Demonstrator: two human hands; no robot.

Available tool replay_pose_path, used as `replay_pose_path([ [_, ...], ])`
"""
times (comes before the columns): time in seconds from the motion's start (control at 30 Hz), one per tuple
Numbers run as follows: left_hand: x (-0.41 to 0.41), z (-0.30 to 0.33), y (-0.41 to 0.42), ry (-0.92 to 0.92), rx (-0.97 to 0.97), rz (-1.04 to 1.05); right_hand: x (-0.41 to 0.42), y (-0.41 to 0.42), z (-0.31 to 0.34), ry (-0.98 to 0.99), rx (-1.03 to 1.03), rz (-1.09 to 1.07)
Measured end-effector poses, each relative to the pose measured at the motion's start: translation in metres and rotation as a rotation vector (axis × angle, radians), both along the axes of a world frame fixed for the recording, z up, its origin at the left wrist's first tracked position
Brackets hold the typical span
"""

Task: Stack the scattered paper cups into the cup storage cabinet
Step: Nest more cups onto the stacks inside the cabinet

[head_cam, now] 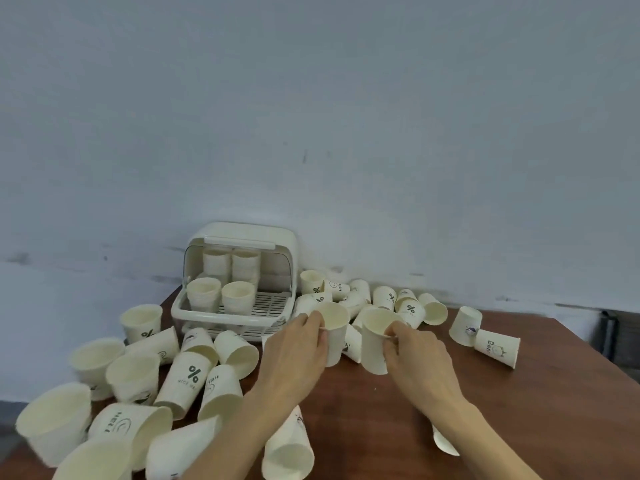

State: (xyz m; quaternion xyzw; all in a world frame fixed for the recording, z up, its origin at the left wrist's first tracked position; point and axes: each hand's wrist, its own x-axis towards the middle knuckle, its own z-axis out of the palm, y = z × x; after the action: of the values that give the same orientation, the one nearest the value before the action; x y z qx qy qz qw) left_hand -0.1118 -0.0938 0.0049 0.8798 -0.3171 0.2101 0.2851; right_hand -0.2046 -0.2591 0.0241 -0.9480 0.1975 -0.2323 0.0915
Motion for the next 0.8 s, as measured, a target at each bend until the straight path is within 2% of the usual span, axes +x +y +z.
replay_pose_path([
  [0.43, 0.048, 0.003, 0.077, -0.010, 0.004, 0.184, 0.059, 0.058, 0.001, -0.047, 0.013, 0.173],
  [0.67, 0.094, 0.005, 0.104, 0.017, -0.012, 0.282, 0.104, 0.086, -0.001, -0.053, 0.012, 0.216],
  [0.8, 0.129, 0.007, 0.115, -0.035, -0.030, 0.349, 0.134, 0.102, -0.001, -0.046, 0.003, 0.240],
])
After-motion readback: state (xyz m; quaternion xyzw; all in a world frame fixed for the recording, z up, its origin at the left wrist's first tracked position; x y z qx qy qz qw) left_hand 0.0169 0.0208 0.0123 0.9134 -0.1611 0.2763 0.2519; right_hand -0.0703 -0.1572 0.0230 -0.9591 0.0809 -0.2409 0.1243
